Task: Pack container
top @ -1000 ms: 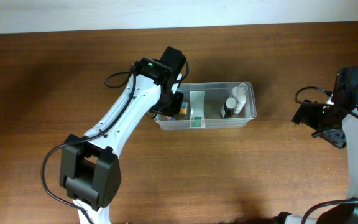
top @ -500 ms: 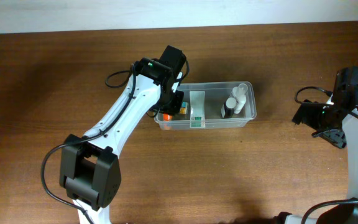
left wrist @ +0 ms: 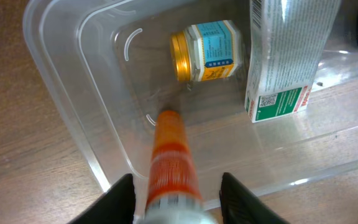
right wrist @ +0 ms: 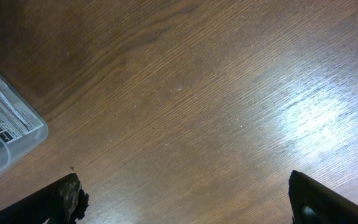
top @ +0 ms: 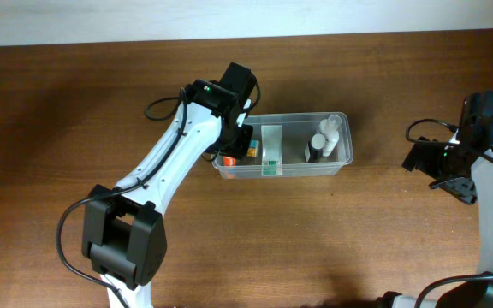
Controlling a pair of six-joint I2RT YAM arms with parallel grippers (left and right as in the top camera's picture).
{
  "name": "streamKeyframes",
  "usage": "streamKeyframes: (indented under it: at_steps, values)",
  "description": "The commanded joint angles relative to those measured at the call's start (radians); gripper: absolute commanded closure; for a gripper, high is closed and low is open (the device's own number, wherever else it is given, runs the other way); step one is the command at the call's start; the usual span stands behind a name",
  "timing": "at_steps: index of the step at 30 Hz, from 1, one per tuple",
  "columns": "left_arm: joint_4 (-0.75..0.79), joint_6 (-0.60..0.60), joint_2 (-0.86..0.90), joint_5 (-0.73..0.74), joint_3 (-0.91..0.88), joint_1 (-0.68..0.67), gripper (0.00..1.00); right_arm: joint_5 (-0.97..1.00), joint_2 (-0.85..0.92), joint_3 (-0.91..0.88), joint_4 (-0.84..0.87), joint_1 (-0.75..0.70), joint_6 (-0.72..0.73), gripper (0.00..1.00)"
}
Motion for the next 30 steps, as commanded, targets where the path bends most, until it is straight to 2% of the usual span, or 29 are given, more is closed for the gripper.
streamKeyframes:
  at_steps: [1, 7, 10, 13, 16, 19, 24, 30]
  values:
    - [0.005, -0.002, -0.008, -0.017, 0.005, 0.012, 0.52, 0.002, -0.002, 0.002, 0.003, -0.004, 0.012, 0.02]
    - [-0.02, -0.002, -0.008, -0.016, 0.057, 0.047, 0.51, 0.002, -0.002, 0.002, 0.003, -0.004, 0.012, 0.02]
    - [-0.051, -0.002, -0.012, -0.017, 0.103, 0.069, 0.41, 0.002, -0.002, 0.002, 0.003, -0.004, 0.012, 0.02]
    - [-0.082, 0.007, -0.02, -0.018, 0.162, 0.096, 0.22, 0.002, -0.002, 0.002, 0.003, -0.004, 0.012, 0.02]
    - [-0.123, 0.013, -0.032, -0.024, 0.235, 0.13, 0.08, 0.002, -0.002, 0.002, 0.003, -0.004, 0.012, 0.02]
    - [-0.177, 0.013, -0.051, -0.024, 0.309, 0.169, 0.01, 0.002, -0.002, 0.002, 0.003, -0.004, 0.012, 0.02]
    - [-0.261, 0.013, -0.113, -0.021, 0.386, 0.232, 0.01, 0.002, -0.002, 0.002, 0.003, -0.004, 0.012, 0.02]
    - [-0.337, 0.013, -0.238, -0.021, 0.394, 0.31, 0.01, 0.002, -0.002, 0.002, 0.003, -0.004, 0.012, 0.02]
